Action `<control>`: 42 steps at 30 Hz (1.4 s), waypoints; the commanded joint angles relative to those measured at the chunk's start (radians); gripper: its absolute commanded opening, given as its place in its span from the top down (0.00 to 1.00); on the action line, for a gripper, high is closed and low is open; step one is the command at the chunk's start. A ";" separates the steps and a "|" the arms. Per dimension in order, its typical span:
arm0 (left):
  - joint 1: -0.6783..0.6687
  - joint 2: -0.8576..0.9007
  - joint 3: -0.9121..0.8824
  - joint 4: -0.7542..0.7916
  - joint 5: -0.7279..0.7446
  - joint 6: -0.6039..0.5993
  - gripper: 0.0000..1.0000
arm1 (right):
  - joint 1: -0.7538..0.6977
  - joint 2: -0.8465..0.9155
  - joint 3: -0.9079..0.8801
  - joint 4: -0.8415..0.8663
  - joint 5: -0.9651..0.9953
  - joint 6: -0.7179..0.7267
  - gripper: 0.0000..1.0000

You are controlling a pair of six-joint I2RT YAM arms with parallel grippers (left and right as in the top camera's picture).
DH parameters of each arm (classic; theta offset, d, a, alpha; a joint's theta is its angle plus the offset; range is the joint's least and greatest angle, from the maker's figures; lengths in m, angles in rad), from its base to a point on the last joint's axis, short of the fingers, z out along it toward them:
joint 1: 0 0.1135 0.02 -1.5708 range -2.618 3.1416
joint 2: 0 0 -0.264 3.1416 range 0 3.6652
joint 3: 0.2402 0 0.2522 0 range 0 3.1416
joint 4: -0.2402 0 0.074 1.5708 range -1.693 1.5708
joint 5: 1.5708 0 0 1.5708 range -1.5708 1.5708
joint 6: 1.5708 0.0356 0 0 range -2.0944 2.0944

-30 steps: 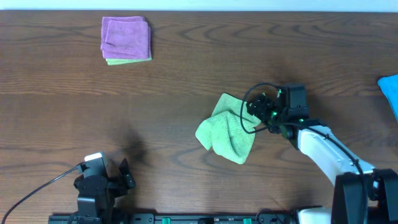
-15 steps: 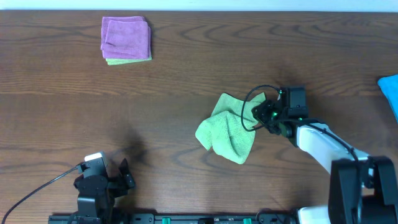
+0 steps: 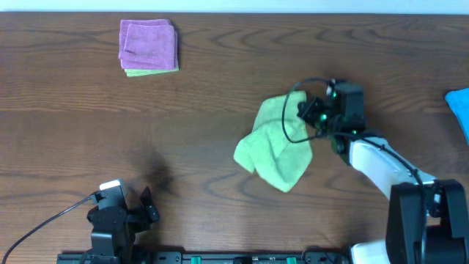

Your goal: Fold the cloth

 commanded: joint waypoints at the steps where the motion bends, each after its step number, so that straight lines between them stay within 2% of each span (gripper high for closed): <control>1: 0.004 -0.008 -0.013 -0.056 0.000 0.022 0.05 | -0.010 0.001 0.062 0.050 -0.005 -0.143 0.99; 6: 0.004 -0.008 -0.013 -0.056 0.000 0.022 0.05 | -0.005 0.004 0.069 0.225 0.055 -0.163 0.96; 7: 0.004 -0.008 -0.013 -0.056 0.000 0.022 0.05 | -0.005 0.009 0.069 0.237 0.080 -0.163 0.83; 8: 0.004 -0.008 -0.013 -0.056 0.000 0.022 0.05 | -0.005 0.017 0.069 0.242 0.102 -0.163 0.57; 9: 0.004 -0.008 -0.013 -0.056 0.000 0.022 0.05 | -0.004 0.030 0.069 0.241 0.111 -0.163 0.01; 12: 0.004 -0.008 -0.013 -0.056 0.000 0.022 0.05 | 0.003 0.072 0.069 0.205 0.095 -0.164 0.01; 16: 0.004 -0.008 -0.013 -0.056 0.000 0.022 0.05 | 0.021 0.098 0.069 0.194 -0.023 -0.162 0.01; 18: 0.004 -0.008 -0.013 -0.056 0.000 0.022 0.05 | 0.027 0.074 0.069 0.157 -0.086 -0.093 0.01; 20: 0.004 -0.008 -0.013 -0.056 0.000 0.022 0.05 | 0.033 0.027 0.069 0.048 -0.108 -0.009 0.01; 25: 0.004 -0.008 -0.013 -0.056 0.000 0.022 0.05 | 0.071 -0.125 0.067 -0.359 -0.039 0.032 0.01; 27: 0.004 -0.008 -0.013 -0.056 0.000 0.022 0.05 | 0.087 -0.164 0.045 -0.462 -0.021 0.021 0.01; 31: 0.004 -0.008 -0.013 -0.056 0.000 0.022 0.05 | 0.093 -0.179 -0.071 -0.419 -0.021 0.030 0.01; 35: 0.004 -0.008 -0.013 -0.056 0.000 0.022 0.05 | 0.078 -0.179 -0.218 -0.181 -0.022 0.045 0.01; 41: 0.004 -0.008 -0.013 -0.056 0.000 0.022 0.05 | 0.027 -0.179 -0.288 -0.144 0.013 0.074 0.01; 42: 0.004 -0.008 -0.013 -0.056 0.000 0.022 0.05 | 0.026 -0.178 -0.292 -0.129 0.015 0.074 0.05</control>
